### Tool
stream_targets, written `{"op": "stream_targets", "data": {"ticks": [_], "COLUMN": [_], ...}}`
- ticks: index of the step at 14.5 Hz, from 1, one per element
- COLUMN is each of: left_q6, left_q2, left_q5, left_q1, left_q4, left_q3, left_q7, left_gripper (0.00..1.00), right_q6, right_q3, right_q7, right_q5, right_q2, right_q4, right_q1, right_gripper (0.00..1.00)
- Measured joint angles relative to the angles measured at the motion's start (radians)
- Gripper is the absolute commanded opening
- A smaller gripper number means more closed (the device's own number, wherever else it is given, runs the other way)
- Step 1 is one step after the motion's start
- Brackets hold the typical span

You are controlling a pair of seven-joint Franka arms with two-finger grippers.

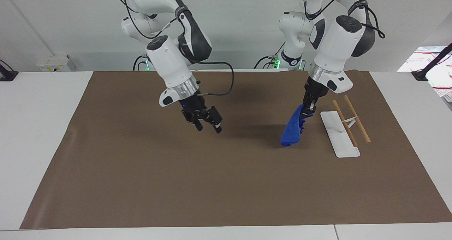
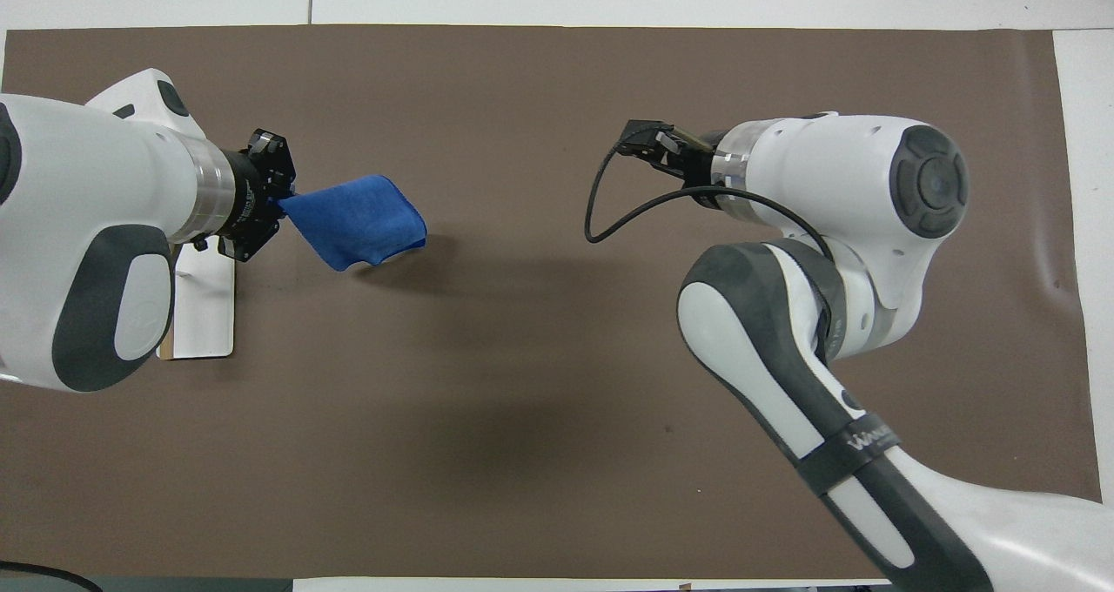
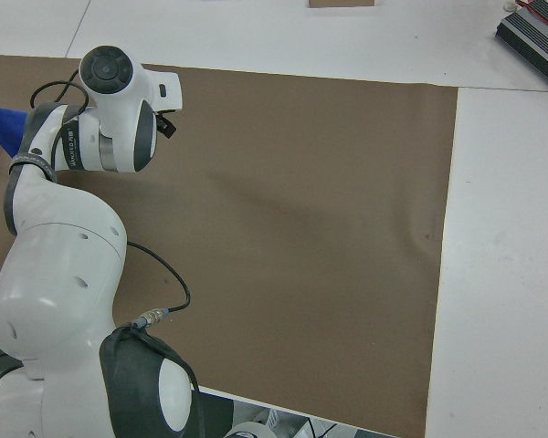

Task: Right arm passes towel to left arm to hang

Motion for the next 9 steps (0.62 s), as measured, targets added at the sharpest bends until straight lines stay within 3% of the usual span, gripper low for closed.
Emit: {"op": "stream_targets", "data": {"ticks": [4, 9], "left_q6": [-0.001, 0.016], "left_q2": [0.0, 0.0], "left_q5": [0.108, 0.152], "left_q1": [0.074, 0.176], "left_q4": [0.0, 0.0], "left_q3": [0.003, 0.006], "left_q7": [0.202, 0.238], "left_gripper": [0.0, 0.0], "right_q6": [-0.235, -0.551], "right_q3": [-0.001, -0.003], "right_q7": [-0.146, -0.298], "right_q5": [-0.153, -0.278], "right_q2": [-0.077, -0.205], "right_q4": [0.003, 0.039], "right_q1": [-0.139, -0.274], "right_gripper": [1.0, 1.0]}}
